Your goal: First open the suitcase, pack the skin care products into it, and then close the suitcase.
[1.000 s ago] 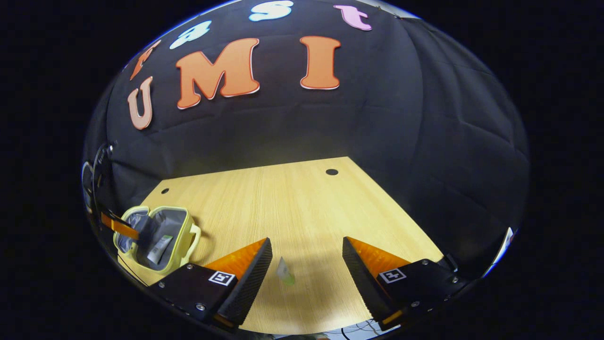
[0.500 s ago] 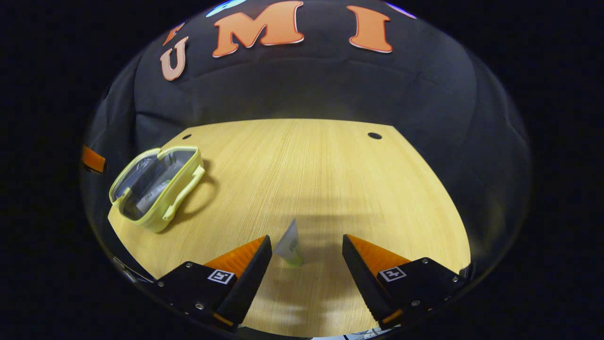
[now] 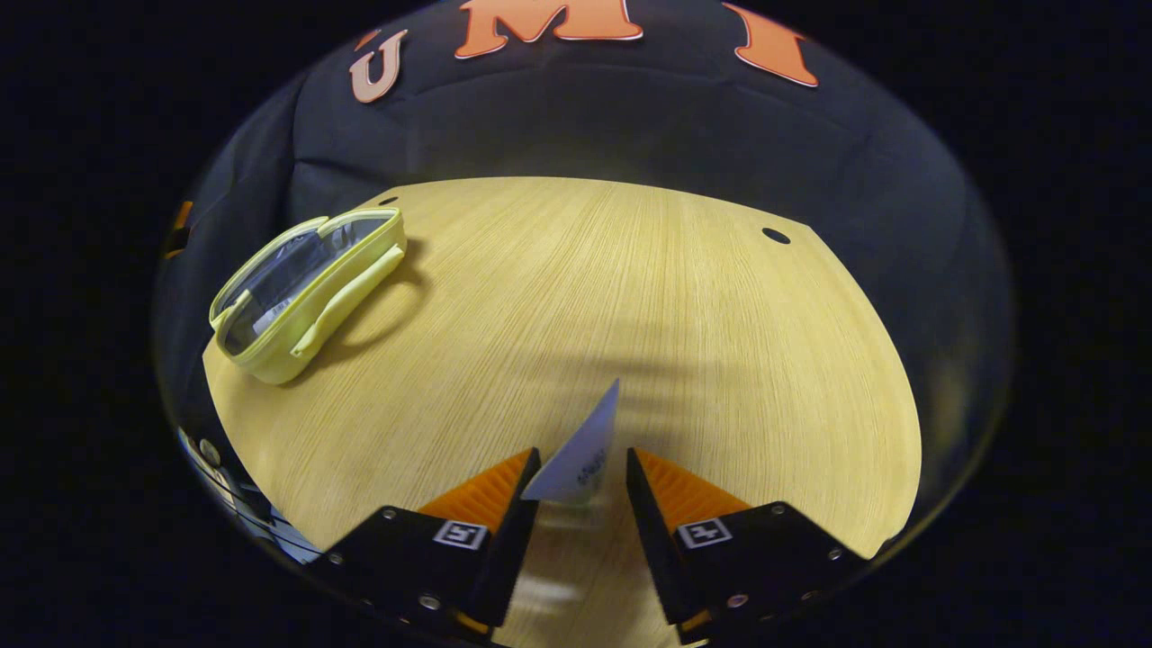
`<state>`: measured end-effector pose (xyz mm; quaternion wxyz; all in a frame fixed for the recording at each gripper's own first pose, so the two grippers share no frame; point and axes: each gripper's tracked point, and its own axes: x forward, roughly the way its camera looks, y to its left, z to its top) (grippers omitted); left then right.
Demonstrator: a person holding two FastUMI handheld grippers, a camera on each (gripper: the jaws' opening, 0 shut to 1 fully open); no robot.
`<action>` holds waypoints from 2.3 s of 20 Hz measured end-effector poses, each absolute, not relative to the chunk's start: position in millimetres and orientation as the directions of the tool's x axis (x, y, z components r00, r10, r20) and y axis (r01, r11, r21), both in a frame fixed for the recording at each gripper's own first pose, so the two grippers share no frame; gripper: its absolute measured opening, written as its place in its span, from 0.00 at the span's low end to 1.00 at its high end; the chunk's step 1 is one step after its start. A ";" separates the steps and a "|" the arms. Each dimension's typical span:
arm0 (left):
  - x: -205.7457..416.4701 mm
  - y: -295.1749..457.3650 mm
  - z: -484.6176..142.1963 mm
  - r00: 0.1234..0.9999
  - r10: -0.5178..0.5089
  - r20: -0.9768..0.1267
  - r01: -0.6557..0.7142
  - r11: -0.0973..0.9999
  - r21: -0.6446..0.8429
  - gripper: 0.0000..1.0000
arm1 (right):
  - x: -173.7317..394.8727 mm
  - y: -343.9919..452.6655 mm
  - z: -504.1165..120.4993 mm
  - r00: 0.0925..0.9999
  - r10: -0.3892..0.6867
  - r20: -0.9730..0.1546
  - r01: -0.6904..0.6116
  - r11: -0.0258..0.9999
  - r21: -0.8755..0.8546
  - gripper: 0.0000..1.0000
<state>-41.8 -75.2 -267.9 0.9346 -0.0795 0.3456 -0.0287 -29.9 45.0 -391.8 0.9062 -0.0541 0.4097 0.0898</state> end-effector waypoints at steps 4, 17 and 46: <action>-36.0 -72.3 -263.8 0.776 -0.104 -0.623 -0.019 0.982 -0.188 0.98 | -32.5 50.6 -376.1 0.622 0.147 -0.769 -0.193 0.981 0.031 0.29; 4.7 -17.0 -264.9 0.773 -0.204 -0.600 0.094 0.973 -0.211 0.98 | -36.2 200.4 -247.3 0.569 0.373 -0.733 -0.316 0.922 0.223 0.32; 16.3 240.2 -269.7 0.864 -0.026 -0.503 -0.059 0.987 -0.151 0.98 | 4.4 400.2 -272.8 0.355 0.524 -0.774 -0.153 0.849 0.505 0.96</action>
